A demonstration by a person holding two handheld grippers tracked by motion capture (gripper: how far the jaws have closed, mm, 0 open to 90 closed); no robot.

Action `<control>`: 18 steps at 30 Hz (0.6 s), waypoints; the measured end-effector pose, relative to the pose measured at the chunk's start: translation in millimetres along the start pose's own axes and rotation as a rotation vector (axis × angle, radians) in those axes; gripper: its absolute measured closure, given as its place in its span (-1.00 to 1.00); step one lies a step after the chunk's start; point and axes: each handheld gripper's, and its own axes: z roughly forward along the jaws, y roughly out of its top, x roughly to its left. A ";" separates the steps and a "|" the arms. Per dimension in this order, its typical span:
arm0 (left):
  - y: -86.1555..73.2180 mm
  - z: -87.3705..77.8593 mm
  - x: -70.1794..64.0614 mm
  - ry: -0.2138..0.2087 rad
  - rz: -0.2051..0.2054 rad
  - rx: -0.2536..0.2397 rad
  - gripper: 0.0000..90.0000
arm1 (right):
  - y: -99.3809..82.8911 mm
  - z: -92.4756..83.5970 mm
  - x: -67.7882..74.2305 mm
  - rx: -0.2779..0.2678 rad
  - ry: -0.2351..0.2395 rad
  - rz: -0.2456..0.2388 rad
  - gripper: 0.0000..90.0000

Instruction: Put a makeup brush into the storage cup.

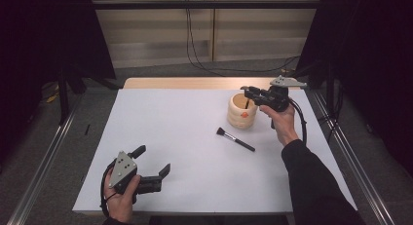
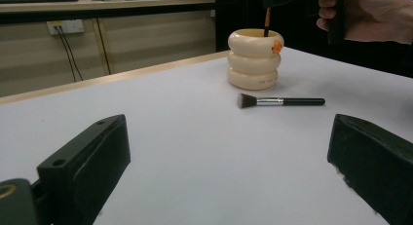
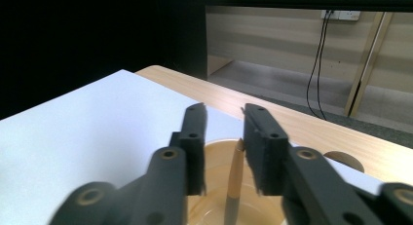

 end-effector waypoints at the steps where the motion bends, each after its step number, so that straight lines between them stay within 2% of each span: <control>1: 0.0 -0.2 0.3 0.005 0.003 0.001 -0.96 | 0.1 -0.2 0.1 -0.005 -0.003 0.002 0.27; 3: -0.1 0.1 0.1 0.000 -0.001 0.001 -0.96 | 0.5 -1.7 0.3 -0.013 -0.006 -0.006 0.18; 5: 0.0 0.1 0.0 -0.001 0.001 0.000 -0.96 | 0.9 -2.2 0.8 -0.010 -0.014 -0.016 -0.10; 8: 0.0 -0.3 0.1 0.008 0.004 0.000 -0.96 | 1.2 -4.2 0.7 -0.007 -0.022 -0.013 -0.37; 12: 0.0 0.1 -0.3 0.009 0.000 0.005 -0.96 | 0.3 -7.0 0.3 -0.018 -0.034 0.001 -0.54; 14: 0.0 0.2 -0.3 0.002 0.002 0.000 -0.96 | -1.1 -6.7 1.6 -0.022 -0.067 -0.004 -0.76; 18: -0.1 0.3 -0.3 0.005 0.002 0.007 -0.96 | -2.7 -8.1 0.4 -0.030 -0.078 0.005 -0.92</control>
